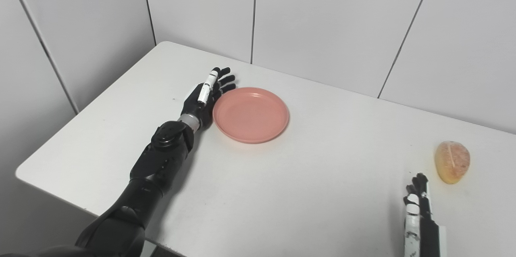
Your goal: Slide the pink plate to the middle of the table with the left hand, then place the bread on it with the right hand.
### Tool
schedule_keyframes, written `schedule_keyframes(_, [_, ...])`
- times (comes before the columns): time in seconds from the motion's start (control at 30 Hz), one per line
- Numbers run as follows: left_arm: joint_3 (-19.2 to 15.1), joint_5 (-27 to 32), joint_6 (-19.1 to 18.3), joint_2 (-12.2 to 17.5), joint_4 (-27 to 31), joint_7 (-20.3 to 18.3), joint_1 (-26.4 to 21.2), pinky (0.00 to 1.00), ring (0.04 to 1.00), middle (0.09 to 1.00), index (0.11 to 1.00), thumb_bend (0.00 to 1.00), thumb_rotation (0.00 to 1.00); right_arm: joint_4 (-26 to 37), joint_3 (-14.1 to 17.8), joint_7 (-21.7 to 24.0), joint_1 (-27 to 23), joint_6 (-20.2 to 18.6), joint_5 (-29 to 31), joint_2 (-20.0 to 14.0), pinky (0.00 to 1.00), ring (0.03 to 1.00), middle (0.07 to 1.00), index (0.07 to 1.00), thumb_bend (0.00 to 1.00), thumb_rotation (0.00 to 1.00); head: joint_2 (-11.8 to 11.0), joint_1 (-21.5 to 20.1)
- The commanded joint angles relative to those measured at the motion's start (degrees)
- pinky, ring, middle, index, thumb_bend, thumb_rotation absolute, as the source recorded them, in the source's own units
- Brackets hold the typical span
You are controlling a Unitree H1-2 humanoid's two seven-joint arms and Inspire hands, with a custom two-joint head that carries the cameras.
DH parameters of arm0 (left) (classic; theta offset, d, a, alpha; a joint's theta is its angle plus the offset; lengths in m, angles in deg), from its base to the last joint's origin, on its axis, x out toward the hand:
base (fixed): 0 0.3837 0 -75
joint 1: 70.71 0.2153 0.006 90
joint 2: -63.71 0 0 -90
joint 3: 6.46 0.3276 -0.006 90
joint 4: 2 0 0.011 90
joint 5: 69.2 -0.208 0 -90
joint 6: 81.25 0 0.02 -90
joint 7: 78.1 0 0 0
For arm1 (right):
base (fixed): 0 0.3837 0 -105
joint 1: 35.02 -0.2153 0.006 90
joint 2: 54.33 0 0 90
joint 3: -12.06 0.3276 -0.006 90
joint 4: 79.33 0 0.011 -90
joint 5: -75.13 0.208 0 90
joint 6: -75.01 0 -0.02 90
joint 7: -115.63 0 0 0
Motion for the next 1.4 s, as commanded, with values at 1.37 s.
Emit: schedule_keyframes(1.37, [13.0,-6.4,-7.4,-12.5,17.7,-2.4,8.9,0.91,0.915,0.921,0.904,0.36,1.00,5.3,-2.8,-3.2,-0.2,-5.2,-8.2,4.2,0.87,0.912,0.924,0.919,0.27,1.00,6.7,-15.7])
